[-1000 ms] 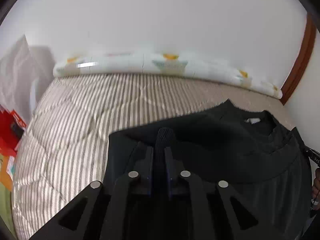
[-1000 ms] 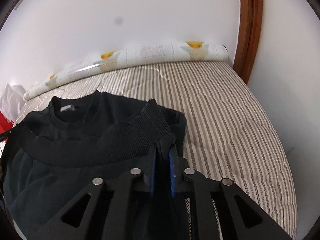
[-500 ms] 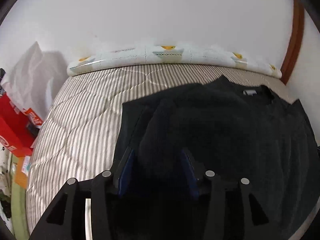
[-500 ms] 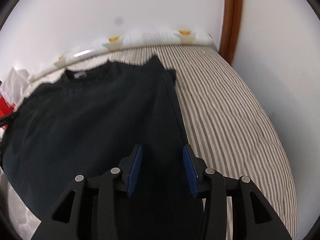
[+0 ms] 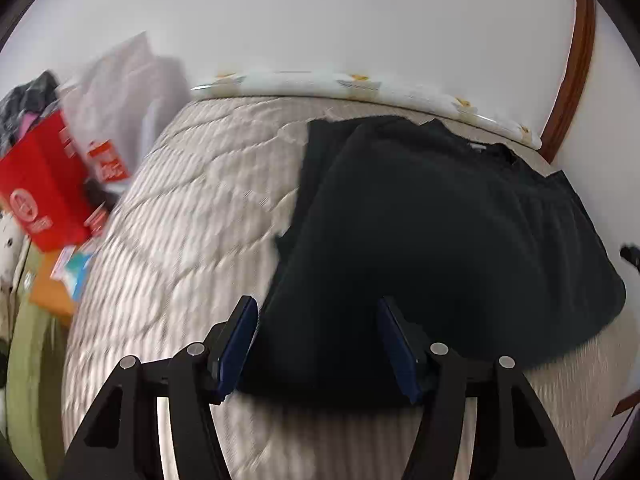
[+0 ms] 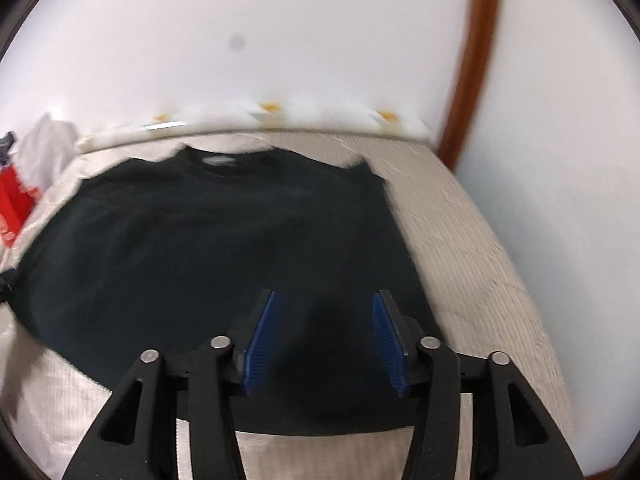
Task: Fold small clothes
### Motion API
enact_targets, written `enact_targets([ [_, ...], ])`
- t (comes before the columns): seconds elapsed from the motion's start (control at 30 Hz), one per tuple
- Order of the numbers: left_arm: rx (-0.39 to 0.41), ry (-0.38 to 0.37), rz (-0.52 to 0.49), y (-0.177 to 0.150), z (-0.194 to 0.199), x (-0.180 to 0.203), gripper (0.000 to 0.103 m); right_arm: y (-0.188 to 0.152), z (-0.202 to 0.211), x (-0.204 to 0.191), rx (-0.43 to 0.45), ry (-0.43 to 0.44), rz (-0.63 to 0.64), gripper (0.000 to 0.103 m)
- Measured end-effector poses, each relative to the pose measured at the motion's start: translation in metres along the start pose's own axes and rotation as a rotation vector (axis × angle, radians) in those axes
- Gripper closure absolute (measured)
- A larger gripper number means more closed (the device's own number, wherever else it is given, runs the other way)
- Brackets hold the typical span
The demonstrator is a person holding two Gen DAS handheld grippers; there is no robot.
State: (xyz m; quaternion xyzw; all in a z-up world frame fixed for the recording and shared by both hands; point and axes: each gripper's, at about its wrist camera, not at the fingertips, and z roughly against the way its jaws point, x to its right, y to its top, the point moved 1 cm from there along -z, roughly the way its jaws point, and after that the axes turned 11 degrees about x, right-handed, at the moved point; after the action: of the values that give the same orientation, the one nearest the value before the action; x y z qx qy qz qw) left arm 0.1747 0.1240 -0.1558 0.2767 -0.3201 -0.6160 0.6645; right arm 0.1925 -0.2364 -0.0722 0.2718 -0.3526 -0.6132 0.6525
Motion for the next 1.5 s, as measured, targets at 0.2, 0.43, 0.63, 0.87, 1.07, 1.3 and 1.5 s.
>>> enact_targets([
  [0.2,-0.036,-0.021,0.067,-0.041,0.034,-0.044,0.044,-0.004,0.003,-0.11,-0.018,0.172,0.098,0.046],
  [0.43,-0.043,-0.057,0.1,-0.063,0.065,-0.081,0.039,-0.021,0.005,-0.248,-0.05,0.391,0.271,0.042],
  [0.63,-0.056,-0.078,0.071,-0.07,0.072,-0.093,0.038,-0.04,0.012,-0.327,-0.045,0.483,0.428,0.041],
  [0.87,-0.058,-0.116,0.058,-0.064,0.068,-0.108,0.038,-0.047,0.002,-0.355,-0.013,0.41,0.471,0.03],
  [1.07,-0.053,-0.148,0.049,-0.057,0.057,-0.109,0.038,-0.043,-0.003,-0.371,0.042,0.284,0.492,0.068],
  [1.3,-0.07,-0.152,0.018,-0.04,0.049,-0.093,0.038,0.0,0.019,-0.325,0.111,0.353,0.272,0.079],
  [1.5,-0.034,-0.187,-0.022,-0.018,0.049,-0.036,0.038,0.046,0.07,-0.214,0.262,0.313,0.047,0.081],
])
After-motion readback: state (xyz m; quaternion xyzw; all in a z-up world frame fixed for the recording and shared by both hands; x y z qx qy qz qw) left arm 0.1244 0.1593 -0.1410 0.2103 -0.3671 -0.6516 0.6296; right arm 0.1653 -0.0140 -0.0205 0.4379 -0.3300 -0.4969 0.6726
